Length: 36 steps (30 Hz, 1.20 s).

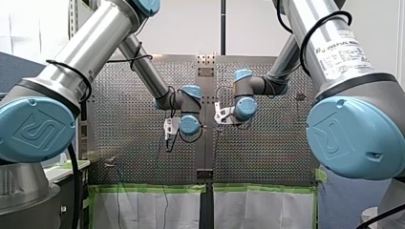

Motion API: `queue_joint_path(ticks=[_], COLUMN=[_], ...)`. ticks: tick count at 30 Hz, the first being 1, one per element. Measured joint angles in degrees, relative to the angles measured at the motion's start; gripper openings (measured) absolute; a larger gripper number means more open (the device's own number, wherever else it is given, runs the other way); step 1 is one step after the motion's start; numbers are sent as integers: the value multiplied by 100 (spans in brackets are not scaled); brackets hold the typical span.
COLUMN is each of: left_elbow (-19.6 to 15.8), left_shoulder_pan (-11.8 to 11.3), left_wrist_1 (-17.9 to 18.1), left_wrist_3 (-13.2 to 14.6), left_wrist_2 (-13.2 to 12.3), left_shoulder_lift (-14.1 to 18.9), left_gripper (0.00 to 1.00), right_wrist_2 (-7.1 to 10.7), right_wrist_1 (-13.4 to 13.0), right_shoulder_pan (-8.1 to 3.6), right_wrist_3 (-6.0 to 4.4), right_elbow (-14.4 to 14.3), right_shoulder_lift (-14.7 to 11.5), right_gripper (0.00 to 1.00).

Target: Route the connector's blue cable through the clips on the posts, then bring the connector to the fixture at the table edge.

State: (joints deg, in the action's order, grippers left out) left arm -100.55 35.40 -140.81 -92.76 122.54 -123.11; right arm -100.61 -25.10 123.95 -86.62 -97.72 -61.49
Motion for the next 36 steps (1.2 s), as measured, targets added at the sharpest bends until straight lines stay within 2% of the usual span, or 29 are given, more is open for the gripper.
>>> queue_joint_path(ticks=[4, 11, 17, 27, 31, 36], left_elbow=[8, 97, 201, 289, 372, 470], left_shoulder_pan=[16, 29, 29, 7, 33, 66], left_wrist_1=[9, 105, 146, 132, 75, 110], left_wrist_3=[-3, -76, -107, -110, -106, -150], left_wrist_2=[-25, -106, -210, -238, -235, -231], left_shoulder_lift=[-26, -255, -286, -330, -492, -676], left_gripper=[0, 0, 0, 0, 0, 0], right_wrist_2=[17, 106, 254, 368, 489, 708], right_wrist_1=[-149, -444, -568, -681, -753, -870], right_shoulder_pan=[-76, -246, -373, -577, -668, -790], right_wrist_3=[-10, -21, -53, -86, -110, -190], right_elbow=[-100, -292, -362, -400, -402, -402], right_shoulder_lift=[4, 24, 58, 272, 322, 356], right_gripper=[0, 0, 0, 0, 0, 0])
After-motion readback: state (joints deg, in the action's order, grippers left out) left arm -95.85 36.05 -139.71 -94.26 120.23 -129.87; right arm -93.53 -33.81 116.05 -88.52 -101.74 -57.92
